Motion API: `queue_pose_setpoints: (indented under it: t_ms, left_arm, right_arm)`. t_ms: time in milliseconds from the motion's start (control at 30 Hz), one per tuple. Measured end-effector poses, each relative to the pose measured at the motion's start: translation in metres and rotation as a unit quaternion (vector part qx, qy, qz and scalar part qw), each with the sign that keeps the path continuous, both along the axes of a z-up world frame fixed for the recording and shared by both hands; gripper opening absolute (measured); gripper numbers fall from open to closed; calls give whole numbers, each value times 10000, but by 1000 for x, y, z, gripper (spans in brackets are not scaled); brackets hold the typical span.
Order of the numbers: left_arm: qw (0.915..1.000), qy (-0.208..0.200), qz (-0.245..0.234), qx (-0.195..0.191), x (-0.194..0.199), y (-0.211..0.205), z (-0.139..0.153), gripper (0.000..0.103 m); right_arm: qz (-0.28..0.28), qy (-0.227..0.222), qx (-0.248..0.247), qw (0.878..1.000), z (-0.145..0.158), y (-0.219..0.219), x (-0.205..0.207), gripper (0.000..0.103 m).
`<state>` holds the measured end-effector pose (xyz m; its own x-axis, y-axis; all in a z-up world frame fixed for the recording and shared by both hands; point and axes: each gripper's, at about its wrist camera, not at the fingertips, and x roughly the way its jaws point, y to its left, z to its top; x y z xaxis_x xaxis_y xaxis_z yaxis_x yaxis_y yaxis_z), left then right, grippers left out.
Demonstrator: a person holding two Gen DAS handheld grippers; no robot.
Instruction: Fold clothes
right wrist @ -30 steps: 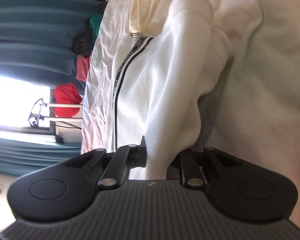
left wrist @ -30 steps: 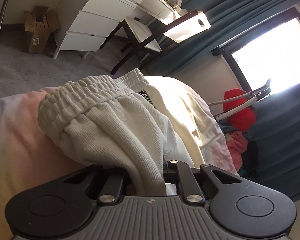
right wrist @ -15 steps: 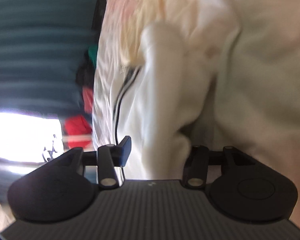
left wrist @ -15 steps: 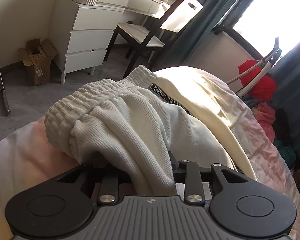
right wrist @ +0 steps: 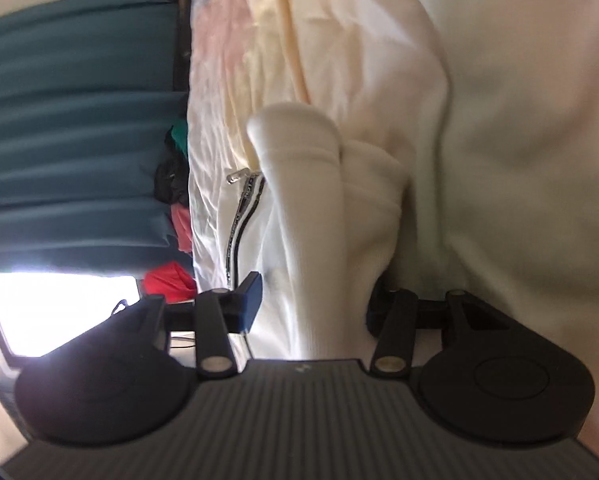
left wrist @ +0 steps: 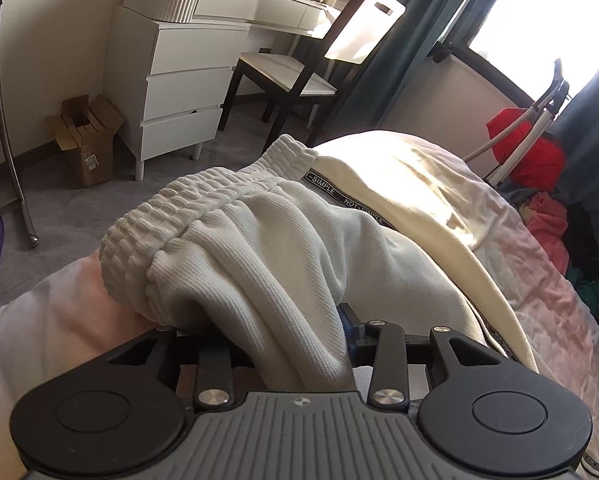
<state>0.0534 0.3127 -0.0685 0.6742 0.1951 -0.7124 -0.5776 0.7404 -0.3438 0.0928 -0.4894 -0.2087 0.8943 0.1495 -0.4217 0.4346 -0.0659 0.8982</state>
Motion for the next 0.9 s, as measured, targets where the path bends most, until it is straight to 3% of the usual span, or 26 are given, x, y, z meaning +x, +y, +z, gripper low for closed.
queue_pose_setpoints:
  t_ms: [100,233,267,300,400,567,767,900]
  left_arm:
    - [10000,65,56,48,-1,-1,3,42]
    - [9993,275,201,181,-5,-7,15,58]
    - [9990,286,196,275,-8,-10,19,60]
    - [9988,241,191,386,-13,-14,25,66]
    - [9972,79,174,726,-27,-27,41,82]
    - [9921,-321,239,1185,-55,-48,66,84]
    - [9871,-705,-453,1366,-45,-91,82,84]
    - [9746,-661,-1296,1706,-7,-153,76,85]
  right_arm:
    - [404,102,-302,9987,5,1,10,49]
    - [763,158,-660,9948,12,2,18,48]
    - [836,184,-746,9935,13,2,20,40]
    - [868,254,-832,9924,15,2,20,24]
    - [730,246,-874,9932,19,-1,15,15]
    - [184,-196,-1177,9927,33,-6,9,12]
    - [228,-87,-1283,9914,33,-10,6,11]
    - [239,36,-1289,9914,30,-10,-2,11]
